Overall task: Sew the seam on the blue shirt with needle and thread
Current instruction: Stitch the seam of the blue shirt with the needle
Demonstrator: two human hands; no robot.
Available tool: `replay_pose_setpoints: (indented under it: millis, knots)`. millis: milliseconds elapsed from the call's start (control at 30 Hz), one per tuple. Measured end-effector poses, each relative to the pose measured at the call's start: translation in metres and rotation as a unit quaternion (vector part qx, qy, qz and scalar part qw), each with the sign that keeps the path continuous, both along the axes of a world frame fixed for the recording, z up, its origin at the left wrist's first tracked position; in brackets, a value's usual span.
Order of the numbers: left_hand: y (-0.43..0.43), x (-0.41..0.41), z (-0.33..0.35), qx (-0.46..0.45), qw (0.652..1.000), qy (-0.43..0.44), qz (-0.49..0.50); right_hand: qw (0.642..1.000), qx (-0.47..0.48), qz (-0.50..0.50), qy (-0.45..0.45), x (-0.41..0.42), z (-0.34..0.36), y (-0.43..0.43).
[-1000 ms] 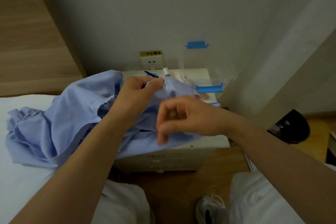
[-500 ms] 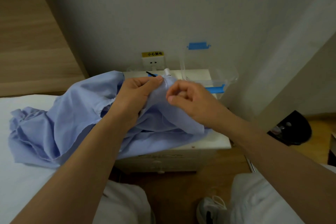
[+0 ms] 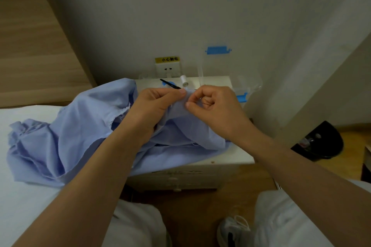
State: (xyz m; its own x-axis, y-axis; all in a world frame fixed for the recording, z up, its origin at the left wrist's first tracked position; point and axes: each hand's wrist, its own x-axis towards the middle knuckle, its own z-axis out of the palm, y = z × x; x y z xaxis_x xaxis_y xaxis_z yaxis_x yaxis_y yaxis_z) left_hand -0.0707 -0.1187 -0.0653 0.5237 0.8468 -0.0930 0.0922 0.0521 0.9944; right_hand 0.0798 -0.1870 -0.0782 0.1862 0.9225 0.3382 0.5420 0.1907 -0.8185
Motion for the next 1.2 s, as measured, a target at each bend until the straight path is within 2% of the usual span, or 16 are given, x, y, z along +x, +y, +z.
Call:
replay_pose_setpoints:
  millis: [100, 267, 400, 567, 633, 700, 800, 933, 1100, 1200]
  knots:
    - [-0.003, -0.001, 0.004, 0.011, 1.000, 0.021, 0.000, 0.997, -0.023, 0.070, -0.007, -0.002, 0.003, -0.004]
    - [-0.007, 0.001, 0.010, 0.024, 0.999, 0.033, 0.015, 0.967, -0.138, 0.215, -0.006, -0.003, 0.014, -0.014]
    - [-0.007, 0.000, 0.009, 0.044, 0.998, 0.046, 0.011, 0.954, -0.168, 0.247, 0.007, 0.002, 0.018, -0.016]
    - [-0.011, 0.003, 0.009, 0.047, 0.998, 0.029, -0.013, 0.938, -0.187, 0.289, -0.024, 0.008, 0.020, -0.017]
    - [-0.010, 0.002, 0.009, 0.041, 0.999, 0.019, -0.028, 0.958, -0.144, 0.249, -0.010, 0.008, 0.021, -0.017]
    - [-0.010, 0.000, 0.012, 0.035, 0.998, 0.023, -0.036, 0.984, -0.074, 0.157, 0.041, 0.011, 0.021, -0.013]
    - [-0.008, -0.001, 0.010, 0.070, 0.995, 0.050, -0.044, 0.992, -0.038, 0.050, 0.107, 0.016, 0.021, -0.007]
    - [-0.008, -0.002, 0.010, 0.073, 0.995, 0.054, -0.050, 0.991, -0.101, 0.060, 0.072, 0.014, 0.012, -0.004]
    - [-0.002, -0.007, 0.011, 0.152, 0.979, 0.133, -0.028, 0.989, -0.112, 0.023, 0.093, 0.020, 0.008, -0.001]
    - [0.001, -0.011, 0.011, 0.164, 0.976, 0.141, -0.010, 0.988, -0.107, 0.032, 0.104, 0.022, 0.010, -0.002]
